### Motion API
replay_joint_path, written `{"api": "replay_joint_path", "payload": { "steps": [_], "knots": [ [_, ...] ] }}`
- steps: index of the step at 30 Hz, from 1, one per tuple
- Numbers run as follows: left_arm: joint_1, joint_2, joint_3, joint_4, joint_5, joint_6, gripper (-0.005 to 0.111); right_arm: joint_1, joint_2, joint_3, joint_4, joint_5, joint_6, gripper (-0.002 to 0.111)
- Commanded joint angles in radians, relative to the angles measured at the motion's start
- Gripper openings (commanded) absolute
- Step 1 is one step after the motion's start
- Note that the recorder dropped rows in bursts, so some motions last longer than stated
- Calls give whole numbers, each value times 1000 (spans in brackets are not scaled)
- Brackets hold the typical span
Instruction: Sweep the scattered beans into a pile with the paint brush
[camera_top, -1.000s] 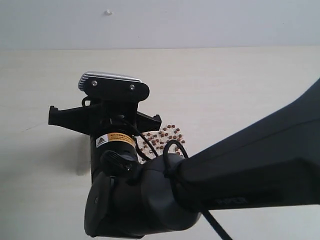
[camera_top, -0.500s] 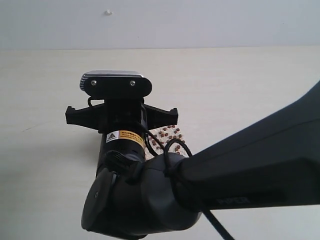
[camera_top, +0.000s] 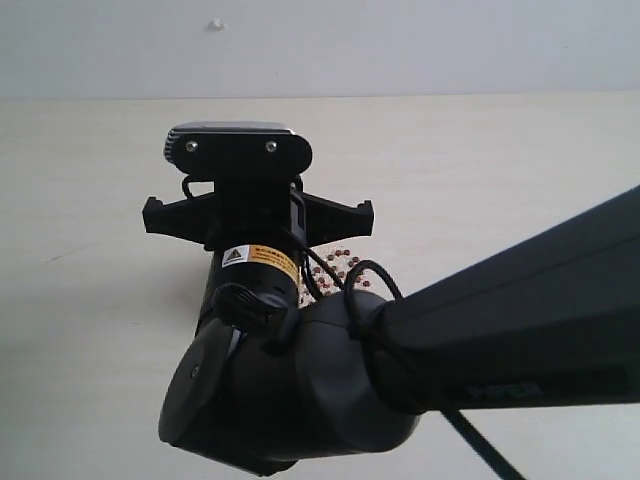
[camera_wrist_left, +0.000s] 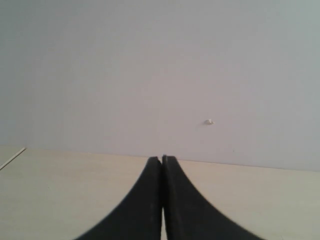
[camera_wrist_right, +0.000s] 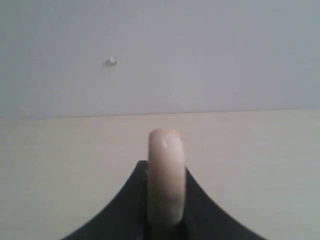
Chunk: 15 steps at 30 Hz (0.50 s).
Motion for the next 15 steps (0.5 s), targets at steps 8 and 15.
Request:
{"api": "replay_joint_path", "payload": {
  "steps": [8, 15],
  "knots": [
    [2, -5, 6, -1, 10, 3, 0, -1, -77, -1, -64, 2, 38, 0],
    [2, -5, 6, -1, 10, 3, 0, -99, -70, -1, -292, 150, 427, 0]
  ]
}}
